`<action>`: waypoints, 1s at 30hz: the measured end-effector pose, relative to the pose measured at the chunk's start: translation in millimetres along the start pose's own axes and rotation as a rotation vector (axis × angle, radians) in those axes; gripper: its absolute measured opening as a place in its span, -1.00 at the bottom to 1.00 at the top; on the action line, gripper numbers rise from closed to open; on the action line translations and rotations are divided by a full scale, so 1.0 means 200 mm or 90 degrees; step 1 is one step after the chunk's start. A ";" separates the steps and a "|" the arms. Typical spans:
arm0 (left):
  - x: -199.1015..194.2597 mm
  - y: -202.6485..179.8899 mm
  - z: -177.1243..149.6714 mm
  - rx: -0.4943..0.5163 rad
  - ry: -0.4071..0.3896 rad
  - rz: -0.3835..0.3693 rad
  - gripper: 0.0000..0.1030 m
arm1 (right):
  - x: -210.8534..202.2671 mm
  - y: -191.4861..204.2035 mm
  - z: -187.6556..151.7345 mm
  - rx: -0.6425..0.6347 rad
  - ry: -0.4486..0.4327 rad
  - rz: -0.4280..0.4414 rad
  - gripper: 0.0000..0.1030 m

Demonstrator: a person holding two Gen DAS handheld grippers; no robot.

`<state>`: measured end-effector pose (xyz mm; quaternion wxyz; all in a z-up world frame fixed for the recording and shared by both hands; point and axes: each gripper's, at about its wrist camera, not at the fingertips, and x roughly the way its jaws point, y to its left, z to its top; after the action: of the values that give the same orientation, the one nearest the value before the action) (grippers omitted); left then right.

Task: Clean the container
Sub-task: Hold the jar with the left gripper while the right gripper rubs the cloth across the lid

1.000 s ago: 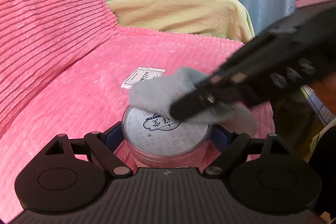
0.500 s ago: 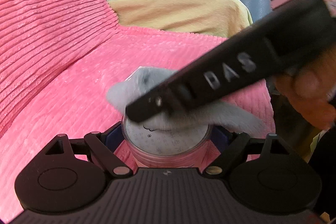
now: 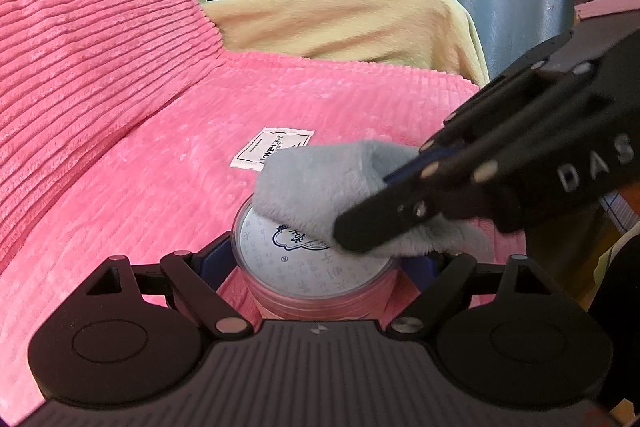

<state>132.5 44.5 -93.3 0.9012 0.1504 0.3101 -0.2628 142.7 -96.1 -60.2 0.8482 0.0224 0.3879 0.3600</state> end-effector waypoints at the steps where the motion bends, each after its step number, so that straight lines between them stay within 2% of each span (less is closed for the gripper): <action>1: 0.00 0.00 0.00 0.000 0.000 0.000 0.67 | 0.01 0.01 0.01 -0.001 -0.001 0.001 -0.97; 7: 0.00 -0.01 0.00 -0.001 0.001 0.001 0.66 | 0.11 0.00 0.08 -0.010 -0.012 -0.011 -0.98; 30: 0.01 0.00 0.01 0.007 0.003 0.002 0.66 | 0.09 0.03 0.07 0.024 -0.006 -0.031 -0.95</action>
<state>134.8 42.7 -92.2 0.9002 0.1561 0.3105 -0.2625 157.3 -77.3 -60.6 0.8581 0.0305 0.3906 0.3318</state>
